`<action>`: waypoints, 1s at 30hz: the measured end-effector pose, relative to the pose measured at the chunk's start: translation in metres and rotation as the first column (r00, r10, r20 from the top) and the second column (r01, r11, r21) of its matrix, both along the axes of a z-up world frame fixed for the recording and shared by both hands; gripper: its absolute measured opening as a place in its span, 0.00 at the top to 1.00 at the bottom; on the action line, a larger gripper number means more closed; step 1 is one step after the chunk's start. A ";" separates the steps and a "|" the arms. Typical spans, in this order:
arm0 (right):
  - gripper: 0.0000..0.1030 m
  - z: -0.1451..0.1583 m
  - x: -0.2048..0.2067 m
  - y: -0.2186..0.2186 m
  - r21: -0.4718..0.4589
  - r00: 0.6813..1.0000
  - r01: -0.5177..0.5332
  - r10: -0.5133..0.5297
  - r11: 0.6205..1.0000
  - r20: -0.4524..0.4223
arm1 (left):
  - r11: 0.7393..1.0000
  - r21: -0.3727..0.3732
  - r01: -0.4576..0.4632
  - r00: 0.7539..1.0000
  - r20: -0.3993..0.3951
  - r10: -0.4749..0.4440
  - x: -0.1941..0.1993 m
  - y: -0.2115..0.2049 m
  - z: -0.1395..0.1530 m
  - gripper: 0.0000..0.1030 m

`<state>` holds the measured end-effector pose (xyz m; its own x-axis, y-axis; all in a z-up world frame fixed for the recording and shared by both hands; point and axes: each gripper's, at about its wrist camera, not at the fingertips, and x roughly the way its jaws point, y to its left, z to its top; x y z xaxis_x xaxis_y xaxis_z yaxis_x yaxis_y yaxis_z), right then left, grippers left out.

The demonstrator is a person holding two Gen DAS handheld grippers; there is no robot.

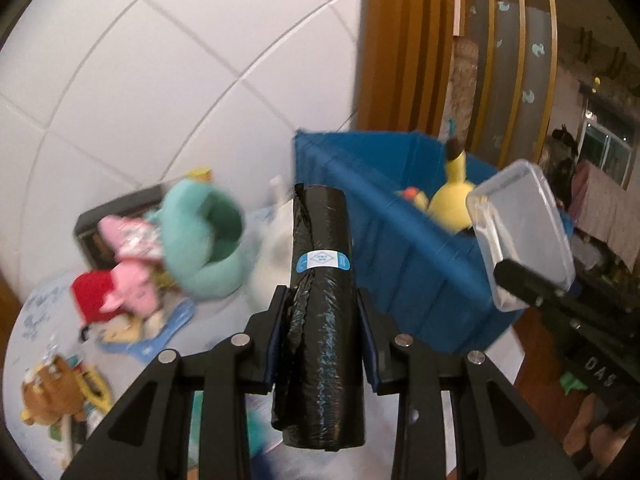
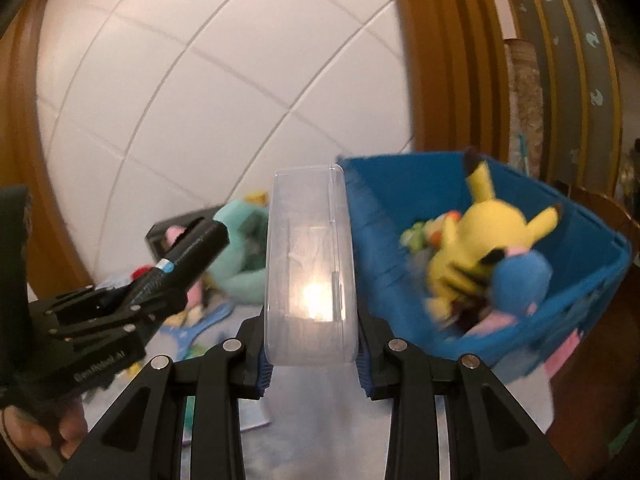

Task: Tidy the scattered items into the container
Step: 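Carry the bag roll with the left tool while the right tool carries the clear box over the crate, then open both tools to drop the bag roll and clear box into the crate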

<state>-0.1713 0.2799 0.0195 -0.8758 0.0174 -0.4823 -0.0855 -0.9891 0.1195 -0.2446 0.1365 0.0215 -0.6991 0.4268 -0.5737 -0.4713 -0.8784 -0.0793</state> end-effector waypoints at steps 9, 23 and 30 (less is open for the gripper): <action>0.68 0.005 -0.037 0.171 -0.016 0.998 0.054 -0.053 0.998 0.019 | 0.999 0.015 0.048 0.999 0.001 -0.048 -0.030 0.163 0.034 0.69; 0.68 -0.030 -0.062 0.238 -0.066 0.994 0.028 -0.021 0.997 0.104 | 0.995 -0.104 0.008 0.989 0.146 0.007 -0.057 0.229 -0.020 0.69; 0.43 -0.031 -0.060 0.241 -0.058 0.995 0.032 -0.026 0.998 0.100 | 0.994 -0.111 -0.026 0.994 0.105 0.037 -0.050 0.222 -0.019 0.20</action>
<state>-0.2316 0.5205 -0.0114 -0.8230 0.0109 -0.5680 -0.1283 -0.9776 0.1671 -0.2946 0.3584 0.0021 -0.6434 0.3363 -0.6877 -0.4372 -0.8988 -0.0305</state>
